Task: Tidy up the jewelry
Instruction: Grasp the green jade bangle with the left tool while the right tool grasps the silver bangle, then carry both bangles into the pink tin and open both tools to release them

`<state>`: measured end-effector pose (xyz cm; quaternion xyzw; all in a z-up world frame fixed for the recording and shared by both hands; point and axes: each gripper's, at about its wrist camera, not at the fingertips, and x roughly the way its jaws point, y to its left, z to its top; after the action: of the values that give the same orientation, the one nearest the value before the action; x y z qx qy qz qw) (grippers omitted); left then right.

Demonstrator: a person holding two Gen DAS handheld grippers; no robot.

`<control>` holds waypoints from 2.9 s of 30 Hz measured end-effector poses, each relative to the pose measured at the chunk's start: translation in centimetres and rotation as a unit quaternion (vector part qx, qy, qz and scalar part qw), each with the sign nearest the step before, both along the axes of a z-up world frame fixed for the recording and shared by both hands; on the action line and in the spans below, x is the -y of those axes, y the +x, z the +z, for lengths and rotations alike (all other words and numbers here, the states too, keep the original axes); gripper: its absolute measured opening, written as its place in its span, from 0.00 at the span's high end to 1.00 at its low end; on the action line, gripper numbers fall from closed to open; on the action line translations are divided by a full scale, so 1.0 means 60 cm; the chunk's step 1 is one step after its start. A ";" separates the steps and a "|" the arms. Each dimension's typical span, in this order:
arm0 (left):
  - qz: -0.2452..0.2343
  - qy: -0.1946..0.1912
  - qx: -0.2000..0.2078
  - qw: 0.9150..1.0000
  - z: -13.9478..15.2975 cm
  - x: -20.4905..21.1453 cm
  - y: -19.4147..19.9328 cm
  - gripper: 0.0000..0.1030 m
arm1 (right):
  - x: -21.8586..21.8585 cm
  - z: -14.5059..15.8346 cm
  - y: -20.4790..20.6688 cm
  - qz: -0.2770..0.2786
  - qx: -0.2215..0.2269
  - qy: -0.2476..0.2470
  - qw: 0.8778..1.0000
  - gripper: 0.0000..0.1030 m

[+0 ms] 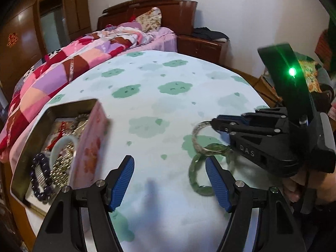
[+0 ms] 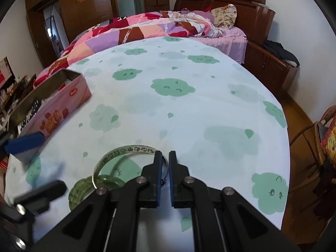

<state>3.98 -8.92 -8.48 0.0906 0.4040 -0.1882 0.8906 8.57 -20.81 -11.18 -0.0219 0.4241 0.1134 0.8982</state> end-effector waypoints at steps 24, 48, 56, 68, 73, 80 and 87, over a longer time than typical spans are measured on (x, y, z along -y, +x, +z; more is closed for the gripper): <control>0.034 0.043 -0.024 0.998 -0.050 -0.020 0.032 0.85 | -0.025 -0.004 -0.009 0.064 0.007 -0.040 0.997 0.74; 0.047 0.009 0.065 0.997 0.023 -0.044 0.000 0.95 | -0.005 0.059 -0.026 0.035 0.061 0.010 0.997 0.94; 0.062 -0.006 0.092 0.994 0.066 -0.068 -0.017 0.95 | -0.015 0.100 -0.034 0.037 0.090 0.025 0.995 0.94; 0.110 -0.028 0.101 0.988 0.101 -0.137 -0.019 0.95 | -0.046 0.131 -0.038 0.047 0.109 0.062 0.991 0.94; 0.128 -0.036 0.101 0.986 0.105 -0.168 -0.018 0.95 | -0.071 0.142 -0.034 0.059 0.114 0.063 0.990 0.94; 0.152 -0.039 0.101 0.983 0.107 -0.206 -0.016 0.95 | -0.113 0.155 -0.026 0.086 0.120 0.058 0.987 0.94; 0.180 -0.038 0.093 0.979 0.099 -0.246 0.000 0.95 | -0.158 0.157 -0.011 0.112 0.119 0.058 0.985 0.94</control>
<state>3.96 5.82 -2.53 0.0001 0.3219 -0.0310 0.9463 7.92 -11.36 -1.74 -0.0306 0.3022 0.2341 0.9235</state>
